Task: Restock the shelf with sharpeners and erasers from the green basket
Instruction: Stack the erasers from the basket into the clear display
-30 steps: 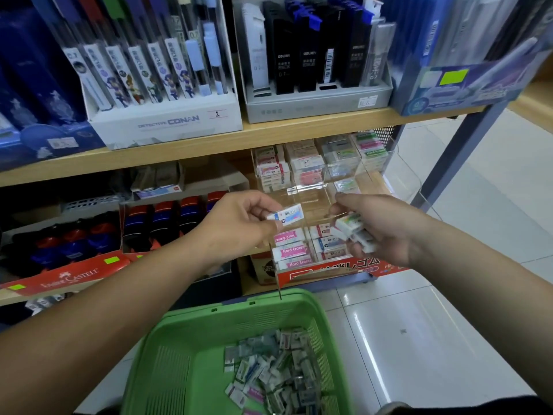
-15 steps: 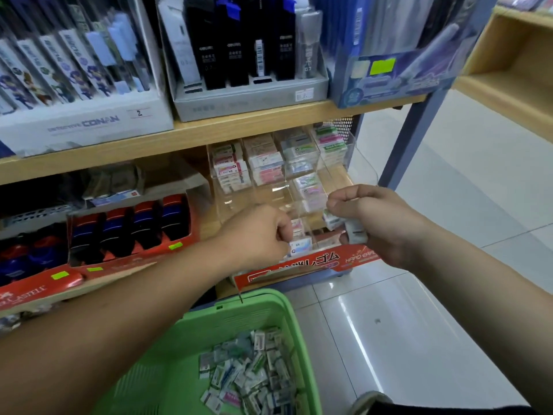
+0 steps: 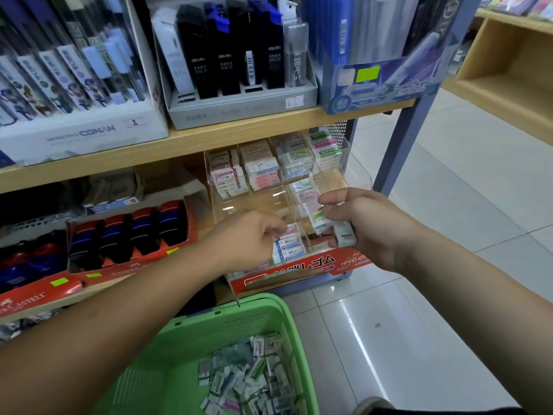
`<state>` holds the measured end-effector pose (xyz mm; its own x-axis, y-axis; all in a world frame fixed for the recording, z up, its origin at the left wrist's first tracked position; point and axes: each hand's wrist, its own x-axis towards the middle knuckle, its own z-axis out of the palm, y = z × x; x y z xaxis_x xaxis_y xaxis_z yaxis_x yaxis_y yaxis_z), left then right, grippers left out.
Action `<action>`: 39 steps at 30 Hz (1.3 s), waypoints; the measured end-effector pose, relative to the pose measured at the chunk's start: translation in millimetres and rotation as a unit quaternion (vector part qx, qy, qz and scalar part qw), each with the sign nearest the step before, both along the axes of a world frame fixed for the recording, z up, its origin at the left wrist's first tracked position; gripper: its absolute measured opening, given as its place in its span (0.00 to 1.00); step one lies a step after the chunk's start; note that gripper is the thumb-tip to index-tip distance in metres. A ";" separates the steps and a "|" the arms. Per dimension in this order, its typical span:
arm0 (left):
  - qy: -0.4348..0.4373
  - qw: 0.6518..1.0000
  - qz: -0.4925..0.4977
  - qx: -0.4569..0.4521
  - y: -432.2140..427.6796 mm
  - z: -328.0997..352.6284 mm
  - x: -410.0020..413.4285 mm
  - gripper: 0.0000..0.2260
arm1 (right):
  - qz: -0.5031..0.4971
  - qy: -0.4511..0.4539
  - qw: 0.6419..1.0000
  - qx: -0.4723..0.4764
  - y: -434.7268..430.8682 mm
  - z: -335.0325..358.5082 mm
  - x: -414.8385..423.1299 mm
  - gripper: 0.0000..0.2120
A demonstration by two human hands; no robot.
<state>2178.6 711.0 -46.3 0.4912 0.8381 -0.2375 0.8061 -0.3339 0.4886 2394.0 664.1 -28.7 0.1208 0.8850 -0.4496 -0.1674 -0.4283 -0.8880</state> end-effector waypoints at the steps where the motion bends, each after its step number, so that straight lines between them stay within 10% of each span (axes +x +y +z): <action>1: -0.017 1.000 0.005 0.003 -1.1 -1.9 -0.7 0.16 | 0.005 0.001 1.000 0.004 -0.3 -0.9 -0.1 0.10; 11: -0.332 0.926 0.128 -0.128 -18.9 11.0 11.2 0.14 | 0.051 0.045 0.996 0.051 -1.4 -1.0 -11.8 0.20; 39: -0.238 0.962 0.111 -0.076 0.2 5.9 -5.2 0.17 | 0.027 -0.139 0.988 0.055 2.3 -1.0 -9.3 0.10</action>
